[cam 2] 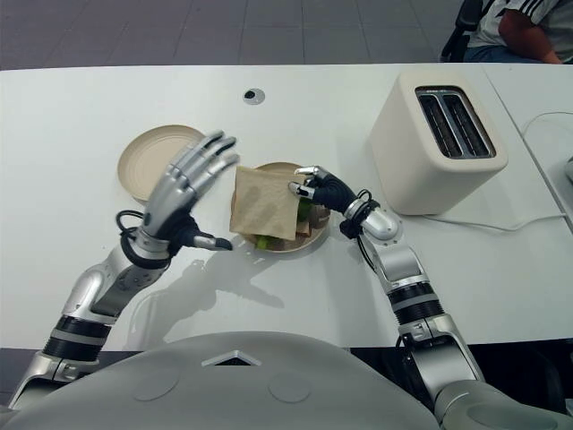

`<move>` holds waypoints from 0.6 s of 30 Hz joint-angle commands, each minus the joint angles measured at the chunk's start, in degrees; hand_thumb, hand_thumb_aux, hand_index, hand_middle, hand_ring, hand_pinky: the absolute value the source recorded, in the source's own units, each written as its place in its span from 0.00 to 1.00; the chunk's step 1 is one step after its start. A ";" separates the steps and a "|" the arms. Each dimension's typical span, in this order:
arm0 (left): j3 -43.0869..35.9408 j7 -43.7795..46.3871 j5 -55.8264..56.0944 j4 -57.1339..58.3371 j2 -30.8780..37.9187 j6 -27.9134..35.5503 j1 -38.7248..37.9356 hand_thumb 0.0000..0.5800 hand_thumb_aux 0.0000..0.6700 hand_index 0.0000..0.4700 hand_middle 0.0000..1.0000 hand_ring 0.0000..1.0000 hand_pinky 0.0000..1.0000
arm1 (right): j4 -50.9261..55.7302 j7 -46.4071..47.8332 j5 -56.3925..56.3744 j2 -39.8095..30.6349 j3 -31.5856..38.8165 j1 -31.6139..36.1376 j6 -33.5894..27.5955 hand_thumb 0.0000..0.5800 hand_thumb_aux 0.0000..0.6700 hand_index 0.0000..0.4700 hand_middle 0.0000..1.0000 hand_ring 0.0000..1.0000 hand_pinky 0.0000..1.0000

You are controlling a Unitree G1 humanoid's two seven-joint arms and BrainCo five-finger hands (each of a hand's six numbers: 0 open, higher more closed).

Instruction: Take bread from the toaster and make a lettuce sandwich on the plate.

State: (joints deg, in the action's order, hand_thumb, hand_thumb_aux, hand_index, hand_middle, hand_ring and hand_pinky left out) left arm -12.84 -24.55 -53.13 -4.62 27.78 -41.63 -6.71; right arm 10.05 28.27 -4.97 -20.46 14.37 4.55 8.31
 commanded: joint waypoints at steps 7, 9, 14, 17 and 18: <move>-10.28 0.91 -6.45 12.13 0.58 0.18 5.47 0.38 0.21 0.21 0.00 0.00 0.00 | -3.68 1.12 -1.83 1.03 -5.18 1.42 -1.25 1.00 1.00 1.00 1.00 1.00 1.00; -10.09 -0.40 -6.30 11.05 0.96 0.06 5.34 0.40 0.22 0.22 0.00 0.00 0.00 | -5.95 1.11 -2.58 0.55 -6.86 1.47 -2.30 1.00 1.00 1.00 1.00 1.00 1.00; -11.26 -1.40 -6.61 11.97 0.70 0.15 6.55 0.41 0.23 0.23 0.00 0.00 0.00 | 0.88 -2.50 6.73 -0.66 -5.49 4.58 2.48 1.00 1.00 1.00 1.00 1.00 1.00; -13.53 -0.95 -7.46 15.89 0.40 0.40 7.48 0.37 0.21 0.21 0.00 0.00 0.00 | 4.29 -3.57 9.48 0.07 -4.20 4.45 4.87 1.00 1.00 1.00 1.00 1.00 1.00; -14.29 -1.14 -7.67 17.27 0.21 0.51 7.99 0.42 0.24 0.24 0.00 0.00 0.00 | 5.80 -4.03 10.31 0.36 -3.76 4.55 5.62 1.00 1.00 1.00 1.00 1.00 1.00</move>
State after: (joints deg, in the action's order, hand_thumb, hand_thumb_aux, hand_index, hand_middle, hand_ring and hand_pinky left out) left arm -25.75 -26.00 -59.96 10.47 28.10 -41.58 0.25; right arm 13.55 24.54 3.55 -20.50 9.50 9.00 13.03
